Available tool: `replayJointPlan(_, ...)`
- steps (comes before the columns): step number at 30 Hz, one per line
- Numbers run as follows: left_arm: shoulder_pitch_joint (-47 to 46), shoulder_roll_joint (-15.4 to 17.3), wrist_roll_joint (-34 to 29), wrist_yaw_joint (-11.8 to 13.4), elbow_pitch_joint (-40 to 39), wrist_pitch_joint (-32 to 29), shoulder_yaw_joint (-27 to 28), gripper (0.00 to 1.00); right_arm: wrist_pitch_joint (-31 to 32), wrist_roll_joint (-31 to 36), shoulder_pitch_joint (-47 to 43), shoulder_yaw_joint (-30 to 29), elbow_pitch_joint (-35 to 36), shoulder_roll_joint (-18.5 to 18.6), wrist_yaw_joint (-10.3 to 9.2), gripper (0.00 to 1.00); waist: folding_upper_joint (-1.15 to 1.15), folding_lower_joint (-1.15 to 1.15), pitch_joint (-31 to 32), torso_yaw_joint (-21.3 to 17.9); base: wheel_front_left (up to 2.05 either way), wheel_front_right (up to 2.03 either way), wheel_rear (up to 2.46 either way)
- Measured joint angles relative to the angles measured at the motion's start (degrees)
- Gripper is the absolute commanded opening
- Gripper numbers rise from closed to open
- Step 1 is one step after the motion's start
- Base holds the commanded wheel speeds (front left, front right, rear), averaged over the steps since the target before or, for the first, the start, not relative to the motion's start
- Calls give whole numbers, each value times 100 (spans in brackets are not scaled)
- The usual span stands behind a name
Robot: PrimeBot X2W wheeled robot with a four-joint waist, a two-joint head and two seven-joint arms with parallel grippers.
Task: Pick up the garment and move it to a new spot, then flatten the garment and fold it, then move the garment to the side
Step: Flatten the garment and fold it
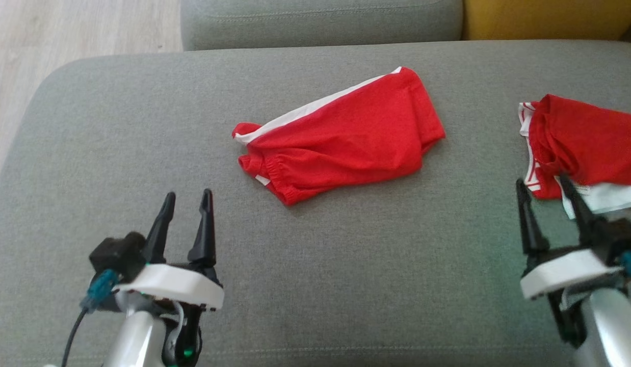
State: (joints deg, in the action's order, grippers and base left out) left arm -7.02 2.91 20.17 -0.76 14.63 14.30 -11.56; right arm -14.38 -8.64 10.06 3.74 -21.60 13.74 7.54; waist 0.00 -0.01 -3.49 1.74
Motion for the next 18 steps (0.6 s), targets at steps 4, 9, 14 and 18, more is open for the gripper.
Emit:
replayJointPlan(4, 59, -14, 19, -34, -89, 0, 70, 100, 0, 162, -175, -70, 46, -165, 0, 100, 0, 0, -17, -4, 0, 0, 0)
replayJointPlan(9, 52, -22, 19, -25, -156, 0, -100, 100, 326, -509, -54, -164, -13, -399, 0, 100, 0, 0, -136, 166, 0, 0, 0)
replayJointPlan(14, -43, -24, 137, 3, -168, 0, -354, 100, 1124, -1842, 404, -338, -286, -581, 0, 100, 0, 0, -317, 418, 0, 0, 0)
replayJointPlan(18, -103, -26, 209, 56, -170, 0, -513, 100, 1655, -2582, 743, -578, -512, -604, 0, 100, 0, 0, -439, 614, 0, 0, 0)
